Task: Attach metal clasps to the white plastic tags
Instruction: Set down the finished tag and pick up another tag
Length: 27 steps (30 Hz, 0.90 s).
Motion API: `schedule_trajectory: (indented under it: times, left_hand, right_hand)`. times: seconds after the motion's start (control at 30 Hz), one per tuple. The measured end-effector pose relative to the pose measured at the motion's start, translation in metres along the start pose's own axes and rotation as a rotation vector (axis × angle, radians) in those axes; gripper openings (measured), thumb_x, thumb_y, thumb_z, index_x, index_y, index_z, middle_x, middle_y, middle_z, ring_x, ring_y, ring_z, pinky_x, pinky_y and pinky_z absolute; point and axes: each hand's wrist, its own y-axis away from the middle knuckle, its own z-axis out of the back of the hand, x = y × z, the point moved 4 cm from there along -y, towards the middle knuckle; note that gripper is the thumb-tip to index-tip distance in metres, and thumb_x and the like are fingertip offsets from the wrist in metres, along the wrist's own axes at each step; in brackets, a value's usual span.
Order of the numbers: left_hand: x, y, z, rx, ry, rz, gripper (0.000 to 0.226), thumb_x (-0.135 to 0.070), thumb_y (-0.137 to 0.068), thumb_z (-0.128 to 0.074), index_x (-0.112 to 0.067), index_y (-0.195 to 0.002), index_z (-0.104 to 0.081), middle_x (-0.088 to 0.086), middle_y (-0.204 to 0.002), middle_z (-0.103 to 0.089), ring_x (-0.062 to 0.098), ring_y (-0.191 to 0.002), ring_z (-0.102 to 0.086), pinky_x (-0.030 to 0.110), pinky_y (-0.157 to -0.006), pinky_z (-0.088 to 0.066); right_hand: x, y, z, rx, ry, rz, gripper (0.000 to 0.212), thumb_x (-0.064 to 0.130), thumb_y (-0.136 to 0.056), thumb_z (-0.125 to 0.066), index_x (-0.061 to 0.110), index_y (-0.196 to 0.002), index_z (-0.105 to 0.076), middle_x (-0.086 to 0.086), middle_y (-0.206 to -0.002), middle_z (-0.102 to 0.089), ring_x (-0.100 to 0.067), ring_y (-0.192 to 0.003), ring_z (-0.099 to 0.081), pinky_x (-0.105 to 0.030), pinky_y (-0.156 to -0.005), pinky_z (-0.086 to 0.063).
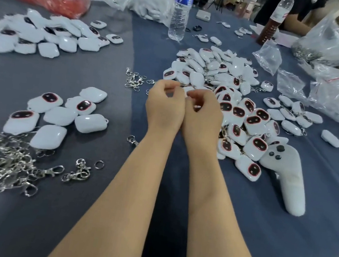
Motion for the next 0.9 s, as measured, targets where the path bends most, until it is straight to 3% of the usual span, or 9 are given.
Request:
schedule_trajectory:
  times: [0.1, 0.23, 0.33, 0.43, 0.57, 0.63, 0.77, 0.83, 0.9]
  left_hand:
    - [0.0, -0.003, 0.039, -0.086, -0.001, 0.001, 0.016, -0.008, -0.089, -0.051, -0.013, -0.099, -0.063, -0.008, -0.084, -0.057, 0.008, -0.083, -0.054, 0.019, -0.079, -0.044]
    - [-0.003, -0.004, 0.096, -0.212, -0.046, -0.04, 0.017, -0.008, -0.088, -0.051, -0.014, -0.099, -0.063, -0.016, -0.079, -0.053, -0.003, -0.072, -0.052, 0.006, -0.066, -0.041]
    - [-0.001, -0.004, 0.135, -0.294, -0.038, -0.041, 0.018, -0.008, -0.087, -0.05, -0.016, -0.098, -0.062, -0.015, -0.078, -0.053, 0.002, -0.072, -0.052, 0.011, -0.066, -0.043]
    - [0.002, -0.003, 0.165, -0.353, -0.039, -0.042, 0.017, -0.009, -0.087, -0.05, -0.018, -0.096, -0.062, -0.015, -0.078, -0.053, 0.006, -0.078, -0.053, 0.014, -0.07, -0.045]
    - [0.012, -0.003, 0.181, -0.335, 0.02, 0.026, 0.016, -0.011, -0.087, -0.049, -0.025, -0.088, -0.058, -0.007, -0.085, -0.056, 0.019, -0.081, -0.054, 0.051, -0.08, -0.049]
    - [0.013, -0.001, 0.183, -0.323, 0.002, 0.016, 0.014, -0.013, -0.087, -0.051, -0.023, -0.092, -0.058, -0.008, -0.086, -0.056, 0.017, -0.077, -0.053, 0.044, -0.07, -0.046]
    - [0.011, -0.004, 0.183, -0.268, -0.175, -0.085, 0.018, -0.017, -0.089, -0.057, -0.017, -0.107, -0.058, -0.008, -0.1, -0.057, -0.004, -0.075, -0.052, 0.006, -0.068, -0.04]
    - [0.01, -0.004, 0.18, -0.226, -0.248, -0.092, 0.026, -0.022, -0.09, -0.058, -0.015, -0.115, -0.058, -0.006, -0.107, -0.056, 0.001, -0.083, -0.053, 0.005, -0.067, -0.038]
    - [0.009, -0.003, 0.177, -0.178, -0.29, -0.089, 0.03, -0.026, -0.089, -0.06, -0.016, -0.118, -0.057, -0.006, -0.107, -0.056, 0.008, -0.093, -0.054, 0.014, -0.079, -0.041]
  right_hand:
    - [0.012, 0.017, -0.035, 0.225, 0.055, 0.003, 0.008, 0.014, -0.087, -0.056, 0.021, -0.091, -0.057, 0.015, -0.081, -0.057, 0.001, -0.075, -0.054, -0.006, -0.062, -0.039]
    - [0.029, 0.043, -0.083, 0.469, 0.316, 0.067, 0.022, 0.017, -0.086, -0.053, 0.021, -0.106, -0.06, -0.002, -0.11, -0.061, -0.021, -0.102, -0.055, -0.03, -0.078, -0.044]
    - [0.037, 0.064, -0.113, 0.664, 0.466, 0.097, 0.025, 0.019, -0.084, -0.05, 0.018, -0.108, -0.058, -0.011, -0.113, -0.058, -0.033, -0.106, -0.052, -0.033, -0.075, -0.04]
    - [0.041, 0.076, -0.124, 0.645, 0.449, 0.064, 0.034, 0.028, -0.082, -0.059, 0.017, -0.114, -0.055, -0.009, -0.115, -0.051, -0.031, -0.105, -0.052, -0.033, -0.076, -0.038]
    - [0.042, 0.078, -0.129, 0.608, 0.395, 0.078, 0.045, 0.032, -0.08, -0.066, 0.018, -0.12, -0.053, -0.009, -0.118, -0.05, -0.027, -0.102, -0.054, -0.029, -0.074, -0.037]
    - [0.039, 0.077, -0.129, 0.61, 0.339, 0.056, 0.05, 0.029, -0.08, -0.068, 0.017, -0.125, -0.05, -0.007, -0.121, -0.044, -0.025, -0.099, -0.055, -0.028, -0.077, -0.04]
    - [0.038, 0.071, -0.124, 0.517, 0.134, 0.053, 0.043, 0.015, -0.082, -0.065, 0.016, -0.124, -0.053, -0.006, -0.122, -0.044, -0.017, -0.096, -0.053, -0.017, -0.078, -0.034]
    - [0.039, 0.067, -0.12, 0.474, -0.001, 0.041, 0.038, 0.009, -0.083, -0.061, 0.02, -0.119, -0.056, -0.003, -0.119, -0.05, -0.006, -0.084, -0.052, -0.015, -0.077, -0.037]
    - [0.043, 0.067, -0.117, 0.501, -0.176, -0.001, 0.034, 0.005, -0.082, -0.059, 0.027, -0.108, -0.059, 0.002, -0.109, -0.055, 0.004, -0.071, -0.055, -0.016, -0.075, -0.047]
